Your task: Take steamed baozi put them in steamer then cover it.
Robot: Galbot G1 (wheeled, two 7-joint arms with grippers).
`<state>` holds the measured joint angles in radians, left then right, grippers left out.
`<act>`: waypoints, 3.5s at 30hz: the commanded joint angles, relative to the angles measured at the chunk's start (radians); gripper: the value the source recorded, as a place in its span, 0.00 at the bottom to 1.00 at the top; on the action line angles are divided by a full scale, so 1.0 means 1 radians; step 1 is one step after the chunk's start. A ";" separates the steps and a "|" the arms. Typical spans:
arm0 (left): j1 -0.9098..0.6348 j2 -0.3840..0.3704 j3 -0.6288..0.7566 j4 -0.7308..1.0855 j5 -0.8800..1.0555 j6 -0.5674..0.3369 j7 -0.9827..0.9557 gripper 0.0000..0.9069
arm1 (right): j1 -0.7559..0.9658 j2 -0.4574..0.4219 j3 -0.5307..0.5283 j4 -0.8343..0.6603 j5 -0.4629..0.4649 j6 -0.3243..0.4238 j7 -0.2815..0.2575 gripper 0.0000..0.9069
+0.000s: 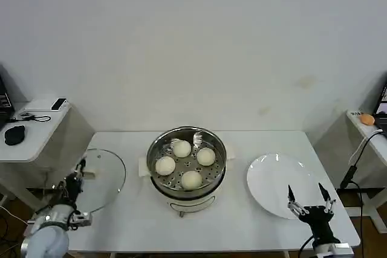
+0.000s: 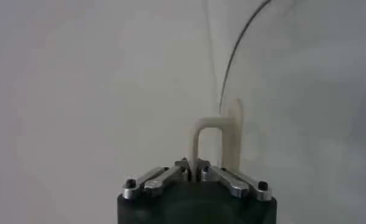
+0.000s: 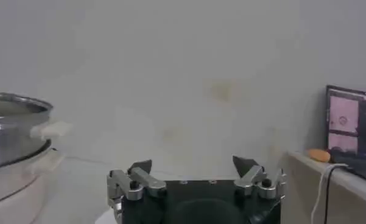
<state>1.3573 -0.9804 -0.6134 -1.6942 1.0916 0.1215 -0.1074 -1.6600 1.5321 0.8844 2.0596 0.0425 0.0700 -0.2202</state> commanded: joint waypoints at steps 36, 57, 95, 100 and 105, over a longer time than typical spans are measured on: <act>-0.468 -0.113 0.595 -0.215 -0.057 0.414 0.307 0.00 | -0.003 0.045 -0.093 -0.054 -0.137 0.017 -0.001 1.00; -0.509 -0.238 0.738 -0.171 0.167 0.475 0.423 0.00 | 0.014 0.050 -0.129 -0.080 -0.176 0.016 0.002 1.00; -0.502 -0.275 0.756 -0.143 0.220 0.458 0.445 0.00 | 0.019 0.050 -0.152 -0.097 -0.193 0.016 -0.001 1.00; -0.499 -0.280 0.756 -0.139 0.220 0.458 0.445 0.00 | 0.020 0.050 -0.157 -0.098 -0.195 0.015 -0.002 1.00; -0.498 -0.281 0.756 -0.139 0.219 0.458 0.447 0.00 | 0.020 0.050 -0.158 -0.100 -0.195 0.015 -0.003 1.00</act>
<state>0.8569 -1.2595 0.1411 -1.8342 1.3076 0.5799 0.3365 -1.6402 1.5824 0.7282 1.9617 -0.1523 0.0851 -0.2228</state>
